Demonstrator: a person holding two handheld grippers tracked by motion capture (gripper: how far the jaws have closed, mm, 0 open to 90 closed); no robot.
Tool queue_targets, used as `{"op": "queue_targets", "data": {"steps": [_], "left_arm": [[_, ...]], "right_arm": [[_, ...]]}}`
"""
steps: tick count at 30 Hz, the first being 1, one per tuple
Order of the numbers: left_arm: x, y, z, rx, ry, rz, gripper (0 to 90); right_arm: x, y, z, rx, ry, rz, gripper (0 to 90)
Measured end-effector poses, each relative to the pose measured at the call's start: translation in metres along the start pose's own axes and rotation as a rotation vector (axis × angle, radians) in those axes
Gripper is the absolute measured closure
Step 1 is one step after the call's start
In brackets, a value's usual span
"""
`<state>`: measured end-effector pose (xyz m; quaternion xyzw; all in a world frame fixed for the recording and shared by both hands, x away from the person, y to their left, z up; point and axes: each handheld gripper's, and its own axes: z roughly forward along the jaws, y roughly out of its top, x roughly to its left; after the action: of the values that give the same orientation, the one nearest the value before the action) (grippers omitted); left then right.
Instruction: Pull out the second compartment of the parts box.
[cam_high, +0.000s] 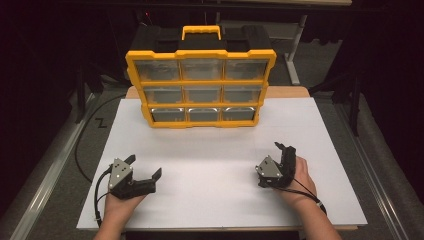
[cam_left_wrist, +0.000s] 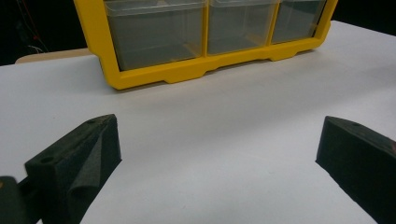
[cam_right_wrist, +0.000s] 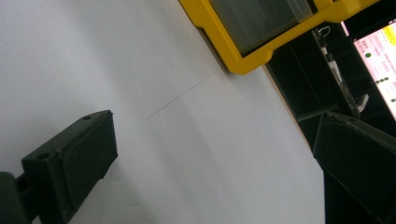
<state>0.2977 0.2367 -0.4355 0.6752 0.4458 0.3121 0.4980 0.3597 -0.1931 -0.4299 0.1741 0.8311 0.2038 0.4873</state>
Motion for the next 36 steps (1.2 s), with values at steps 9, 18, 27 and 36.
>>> {"op": "queue_targets", "data": {"steps": [9, 18, 27, 36], "left_arm": [[-0.001, 0.000, 0.001, 0.001, -0.011, 0.014, 0.5], [-0.002, -0.001, 0.004, 0.016, -0.015, 0.027, 0.6], [-0.002, -0.001, 0.003, 0.018, -0.011, 0.026, 0.5], [-0.004, -0.001, 0.002, 0.000, -0.009, 0.046, 0.5]], "right_arm": [[0.012, 0.009, -0.004, 0.005, -0.025, -0.140, 0.8], [0.016, 0.017, -0.007, 0.010, -0.065, -0.274, 0.8], [0.022, 0.026, -0.010, 0.020, -0.113, -0.392, 0.9], [0.038, 0.043, -0.005, 0.021, -0.140, -0.504, 1.0]]}}
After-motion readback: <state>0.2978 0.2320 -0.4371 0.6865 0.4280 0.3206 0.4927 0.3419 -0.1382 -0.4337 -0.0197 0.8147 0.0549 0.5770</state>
